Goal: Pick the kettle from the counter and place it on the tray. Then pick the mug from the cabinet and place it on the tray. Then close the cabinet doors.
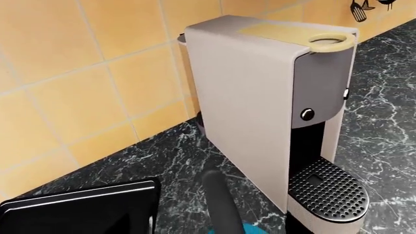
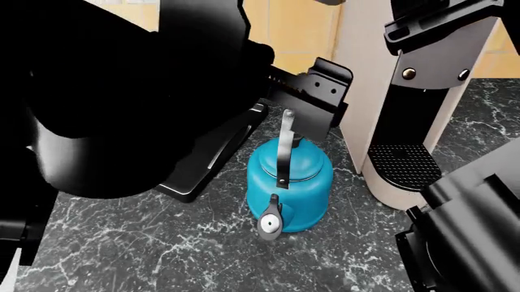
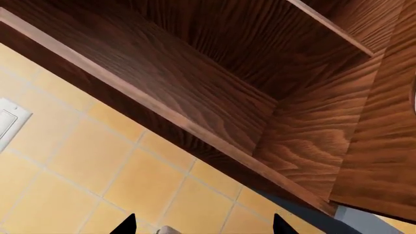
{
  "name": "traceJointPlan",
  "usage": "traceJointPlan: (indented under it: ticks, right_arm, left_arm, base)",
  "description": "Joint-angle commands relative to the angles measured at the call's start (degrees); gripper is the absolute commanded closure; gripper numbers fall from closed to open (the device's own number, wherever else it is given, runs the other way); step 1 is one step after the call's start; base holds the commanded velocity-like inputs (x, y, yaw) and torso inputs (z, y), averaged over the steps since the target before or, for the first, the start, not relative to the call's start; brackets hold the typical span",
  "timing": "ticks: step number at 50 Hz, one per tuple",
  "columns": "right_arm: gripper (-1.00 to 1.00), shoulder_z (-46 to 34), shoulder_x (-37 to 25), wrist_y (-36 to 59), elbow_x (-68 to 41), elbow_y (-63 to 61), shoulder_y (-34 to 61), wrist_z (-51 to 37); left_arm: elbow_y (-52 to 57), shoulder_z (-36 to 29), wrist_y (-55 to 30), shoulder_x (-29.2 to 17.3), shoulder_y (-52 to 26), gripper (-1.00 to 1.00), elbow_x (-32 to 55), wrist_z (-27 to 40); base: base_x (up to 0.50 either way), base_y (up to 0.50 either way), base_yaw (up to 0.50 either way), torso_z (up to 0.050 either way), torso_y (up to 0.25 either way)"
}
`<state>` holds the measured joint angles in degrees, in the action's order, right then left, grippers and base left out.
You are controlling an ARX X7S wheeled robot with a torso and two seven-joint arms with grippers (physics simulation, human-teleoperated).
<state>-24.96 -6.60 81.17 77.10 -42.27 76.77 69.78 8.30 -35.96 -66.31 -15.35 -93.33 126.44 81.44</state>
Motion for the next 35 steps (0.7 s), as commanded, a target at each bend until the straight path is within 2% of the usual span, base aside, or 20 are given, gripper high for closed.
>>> traceJointPlan:
  ticks: [1, 35]
  right_arm:
    - [-1.00, 0.62, -0.09, -0.25, -0.54, -0.81, -0.98, -0.58]
    - [-1.00, 1.45, -0.31, 0.05, 0.87, -2.43, -2.16, 0.17]
  left_arm:
    - [1.00, -2.05, 1.09, 0.31, 1.14, -1.00, -0.61, 0.28]
    - [3.87, -6.70, 3.39, 0.11, 4.54, -1.00, -3.59, -0.20]
  base:
    - [0.00, 0.00, 0.00, 0.000, 0.000]
    - [0.00, 0.00, 0.00, 0.000, 0.000]
